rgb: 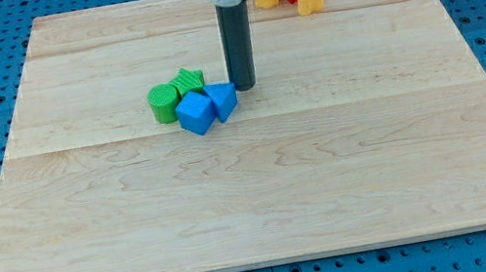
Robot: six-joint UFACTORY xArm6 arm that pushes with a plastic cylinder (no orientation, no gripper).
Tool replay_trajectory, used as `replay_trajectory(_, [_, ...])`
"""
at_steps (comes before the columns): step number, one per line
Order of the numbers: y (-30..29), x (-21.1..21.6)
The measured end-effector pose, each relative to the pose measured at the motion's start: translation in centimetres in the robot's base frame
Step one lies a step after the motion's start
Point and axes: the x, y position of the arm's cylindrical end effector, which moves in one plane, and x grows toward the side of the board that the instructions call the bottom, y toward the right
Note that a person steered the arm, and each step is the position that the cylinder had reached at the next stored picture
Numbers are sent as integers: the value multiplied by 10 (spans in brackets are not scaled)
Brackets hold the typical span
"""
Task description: Move blue cube to the bottom center of the board
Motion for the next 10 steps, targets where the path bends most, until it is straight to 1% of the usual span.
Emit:
replay_trajectory(1, [-16, 12])
replay_trajectory(3, [-73, 14])
replay_trajectory(4, [-96, 23])
replay_trajectory(7, [-131, 76])
replay_trajectory(8, [-167, 84])
replay_trajectory(9, [-175, 107])
replay_trajectory(10, [-109, 114])
